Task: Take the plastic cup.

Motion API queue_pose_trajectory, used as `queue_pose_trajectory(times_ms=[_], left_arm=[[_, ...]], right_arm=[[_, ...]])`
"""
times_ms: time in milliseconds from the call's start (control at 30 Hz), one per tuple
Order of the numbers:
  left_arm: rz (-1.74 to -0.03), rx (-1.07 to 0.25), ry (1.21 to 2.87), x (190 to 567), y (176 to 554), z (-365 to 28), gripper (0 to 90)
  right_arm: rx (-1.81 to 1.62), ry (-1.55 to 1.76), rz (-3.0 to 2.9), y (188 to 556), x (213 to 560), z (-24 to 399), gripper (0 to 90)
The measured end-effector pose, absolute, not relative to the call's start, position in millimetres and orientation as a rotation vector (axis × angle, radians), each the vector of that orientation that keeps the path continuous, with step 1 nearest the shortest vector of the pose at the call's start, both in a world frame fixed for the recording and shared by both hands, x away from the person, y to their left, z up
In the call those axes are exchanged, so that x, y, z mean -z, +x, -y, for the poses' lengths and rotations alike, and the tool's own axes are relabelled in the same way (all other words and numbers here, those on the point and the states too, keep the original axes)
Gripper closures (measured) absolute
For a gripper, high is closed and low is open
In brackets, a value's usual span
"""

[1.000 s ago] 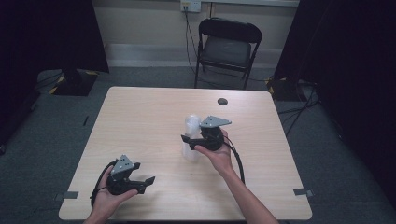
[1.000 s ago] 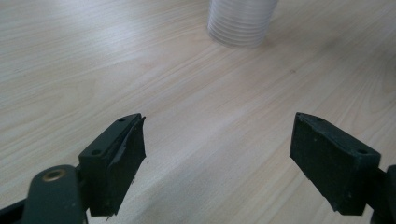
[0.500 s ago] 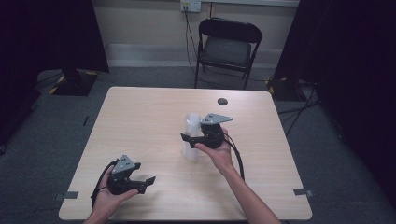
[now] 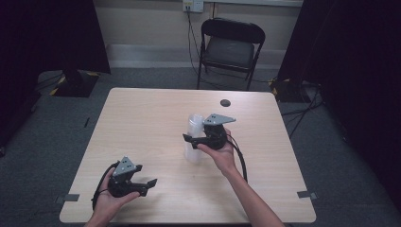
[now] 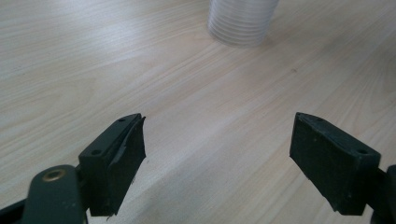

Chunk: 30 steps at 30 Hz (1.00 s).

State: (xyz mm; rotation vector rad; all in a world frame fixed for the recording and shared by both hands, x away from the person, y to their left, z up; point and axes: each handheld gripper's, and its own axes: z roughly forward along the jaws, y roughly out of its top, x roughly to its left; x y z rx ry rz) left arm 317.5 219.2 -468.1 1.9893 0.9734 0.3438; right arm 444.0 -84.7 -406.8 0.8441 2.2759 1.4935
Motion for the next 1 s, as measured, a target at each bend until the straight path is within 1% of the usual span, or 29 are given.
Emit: queue_pose_trajectory(times_ms=[133, 200, 333, 1000], left_arm=[[-0.972, -0.343, 1.989, 467.9, 317.4, -219.2, 17.9], [-0.968, -0.354, 1.996, 467.7, 317.7, -219.9, 18.0], [-0.974, -0.347, 1.992, 468.0, 317.6, -219.6, 18.1], [-0.974, -0.35, 1.993, 468.1, 318.1, -220.4, 18.2]], right_arm=[[-1.498, 0.858, -2.267, 443.7, 404.7, 84.7, 28.4], [-1.5, 0.865, -2.271, 444.4, 404.0, 85.6, 32.0], [-1.498, 0.859, -2.268, 444.2, 403.4, 85.9, 33.0], [-1.573, 0.863, -2.231, 444.7, 387.4, 89.0, 32.8]])
